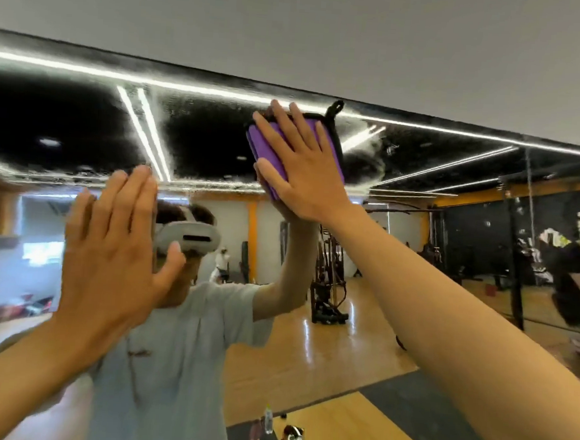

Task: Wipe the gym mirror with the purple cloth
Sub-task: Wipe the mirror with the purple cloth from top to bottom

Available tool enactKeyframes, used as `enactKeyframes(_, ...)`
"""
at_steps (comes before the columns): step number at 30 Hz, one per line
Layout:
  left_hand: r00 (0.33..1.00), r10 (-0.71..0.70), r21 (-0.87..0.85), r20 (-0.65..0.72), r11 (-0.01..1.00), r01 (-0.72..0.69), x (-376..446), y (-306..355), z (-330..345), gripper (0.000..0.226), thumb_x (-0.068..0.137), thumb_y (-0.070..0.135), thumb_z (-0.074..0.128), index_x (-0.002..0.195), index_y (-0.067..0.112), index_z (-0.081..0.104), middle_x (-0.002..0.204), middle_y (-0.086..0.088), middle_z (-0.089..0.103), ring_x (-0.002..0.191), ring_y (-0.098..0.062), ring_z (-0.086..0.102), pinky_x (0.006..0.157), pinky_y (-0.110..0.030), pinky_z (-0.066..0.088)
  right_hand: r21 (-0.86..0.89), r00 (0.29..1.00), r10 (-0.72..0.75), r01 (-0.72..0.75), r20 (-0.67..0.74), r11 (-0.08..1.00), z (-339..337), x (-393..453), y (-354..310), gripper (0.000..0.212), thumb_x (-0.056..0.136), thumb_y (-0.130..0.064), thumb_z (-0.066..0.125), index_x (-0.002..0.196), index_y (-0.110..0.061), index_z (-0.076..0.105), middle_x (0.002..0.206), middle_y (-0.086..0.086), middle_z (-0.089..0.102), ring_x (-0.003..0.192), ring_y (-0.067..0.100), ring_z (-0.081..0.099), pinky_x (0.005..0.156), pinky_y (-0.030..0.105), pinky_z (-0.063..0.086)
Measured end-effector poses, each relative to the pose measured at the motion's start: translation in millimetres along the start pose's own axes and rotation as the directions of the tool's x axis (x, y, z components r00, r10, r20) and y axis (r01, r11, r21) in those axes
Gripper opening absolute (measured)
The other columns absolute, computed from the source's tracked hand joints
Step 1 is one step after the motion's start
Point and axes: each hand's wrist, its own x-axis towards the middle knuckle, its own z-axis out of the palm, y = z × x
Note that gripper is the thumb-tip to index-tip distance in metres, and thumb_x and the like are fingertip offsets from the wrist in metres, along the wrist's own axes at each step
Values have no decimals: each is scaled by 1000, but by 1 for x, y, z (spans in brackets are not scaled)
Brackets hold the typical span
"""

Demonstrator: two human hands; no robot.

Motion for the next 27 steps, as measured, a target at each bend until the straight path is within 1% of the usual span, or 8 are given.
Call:
enactKeyframes(3, 998, 65, 5, -23, 998, -65, 25, 56, 5, 74, 96, 41, 47, 160, 4, 36, 170, -13, 30, 159, -30, 23, 131, -45, 6, 14, 998, 59, -58, -16, 998, -6, -1, 42, 68, 106, -57, 26, 166, -27, 20, 174, 2, 12, 162, 25, 3, 130, 52, 1)
enactKeyframes(6, 988, 156, -37, 5, 987, -156, 61, 120, 23, 72, 100, 41, 44, 163, 9, 32, 172, -9, 25, 161, -25, 17, 132, -44, 7, 18, 990, 139, -139, -19, 990, -10, -10, 87, 68, 106, -57, 24, 167, -27, 16, 175, 3, 8, 162, 24, 1, 130, 51, -1)
enactKeyframes(11, 994, 111, -88, 1, 990, -110, 109, 190, 55, 72, 103, 45, 38, 166, 12, 26, 174, -7, 21, 162, -22, 12, 132, -45, 8, 26, 968, 248, -247, -41, 969, -17, -24, 162, 66, 108, -55, 25, 167, -29, 10, 175, 2, 4, 162, 23, -1, 128, 47, -3)
enactKeyframes(17, 998, 62, -45, 0, 997, -62, 123, 199, 88, 72, 107, 48, 35, 168, 12, 19, 175, -7, 16, 163, -21, 9, 132, -46, 7, 68, 916, 396, -392, -61, 917, -24, -58, 218, 67, 107, -56, 24, 167, -29, 11, 175, 1, 5, 161, 24, -2, 129, 48, -2)
enactKeyframes(21, 998, 58, -55, -14, 997, -59, 120, 199, 90, 73, 107, 49, 32, 168, 12, 17, 176, -6, 14, 163, -20, 8, 133, -45, 5, 66, 890, 452, -448, -60, 892, -23, -58, 213, 70, 104, -59, 14, 167, -29, 9, 175, 0, 1, 161, 23, -5, 130, 52, -2)
enactKeyframes(24, 998, 56, -72, -11, 996, -57, 121, 200, 89, 73, 108, 51, 28, 168, 12, 16, 176, -7, 13, 163, -20, 7, 133, -45, 6, 72, 951, 306, -302, -51, 950, -17, -53, 169, 64, 107, -52, 17, 166, -27, 8, 175, 1, 0, 161, 23, -6, 129, 52, -6)
enactKeyframes(26, 998, 55, -80, -10, 995, -56, 121, 199, 90, 74, 108, 52, 26, 168, 11, 15, 176, -8, 13, 163, -21, 7, 132, -47, 8, 47, 980, 185, -182, -76, 982, -6, -46, 133, 63, 109, -50, 18, 166, -26, 11, 175, 3, 3, 162, 23, -3, 129, 53, -4)
enactKeyframes(27, 998, 55, -80, -12, 995, -56, 120, 199, 89, 73, 109, 52, 26, 168, 11, 15, 176, -8, 13, 163, -21, 7, 132, -48, 9, 48, 983, 166, -163, -80, 985, -3, -40, 121, 63, 108, -50, 18, 166, -25, 12, 175, 4, 4, 162, 24, -1, 129, 55, -2)
